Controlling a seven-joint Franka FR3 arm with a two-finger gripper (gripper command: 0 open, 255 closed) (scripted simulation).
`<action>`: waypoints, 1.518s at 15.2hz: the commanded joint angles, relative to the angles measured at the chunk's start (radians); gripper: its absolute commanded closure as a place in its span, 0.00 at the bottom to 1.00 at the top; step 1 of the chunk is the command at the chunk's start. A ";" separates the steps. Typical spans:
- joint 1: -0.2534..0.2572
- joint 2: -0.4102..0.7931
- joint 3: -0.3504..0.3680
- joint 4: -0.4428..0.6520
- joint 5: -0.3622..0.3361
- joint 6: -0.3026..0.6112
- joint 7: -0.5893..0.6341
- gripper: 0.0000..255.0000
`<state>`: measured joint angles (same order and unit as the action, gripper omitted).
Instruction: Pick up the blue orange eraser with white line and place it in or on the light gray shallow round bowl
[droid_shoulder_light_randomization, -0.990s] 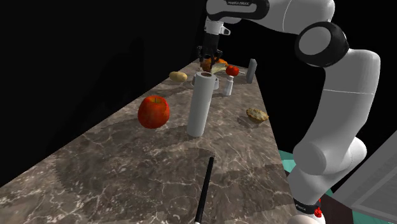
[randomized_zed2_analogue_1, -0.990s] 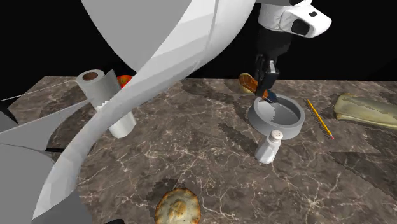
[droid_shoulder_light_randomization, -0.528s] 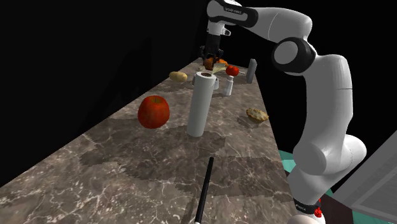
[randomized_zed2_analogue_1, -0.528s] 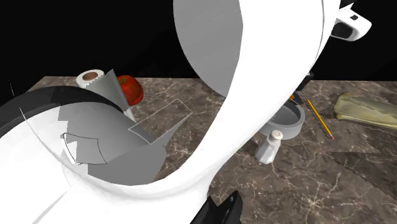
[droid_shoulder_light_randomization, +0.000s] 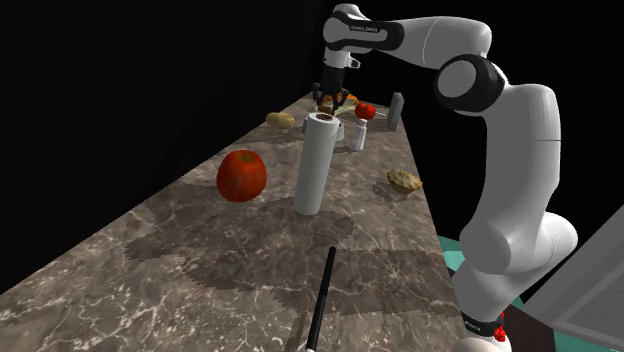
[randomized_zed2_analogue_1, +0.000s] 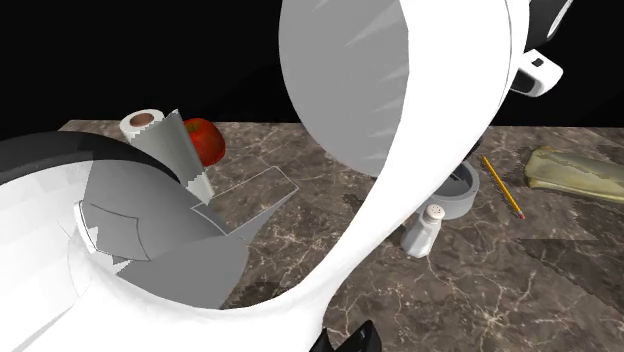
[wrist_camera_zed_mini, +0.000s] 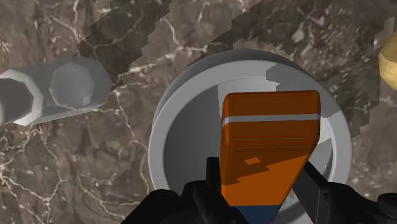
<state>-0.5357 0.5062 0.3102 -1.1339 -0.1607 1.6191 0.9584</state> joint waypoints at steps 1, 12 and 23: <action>-0.005 -0.005 0.000 -0.038 0.001 0.034 0.001 1.00; -0.011 -0.013 0.000 -0.097 0.003 0.084 0.004 1.00; 0.013 0.022 -0.001 0.089 -0.005 -0.066 -0.002 0.00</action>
<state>-0.5273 0.5179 0.3101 -1.0782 -0.1637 1.5774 0.9578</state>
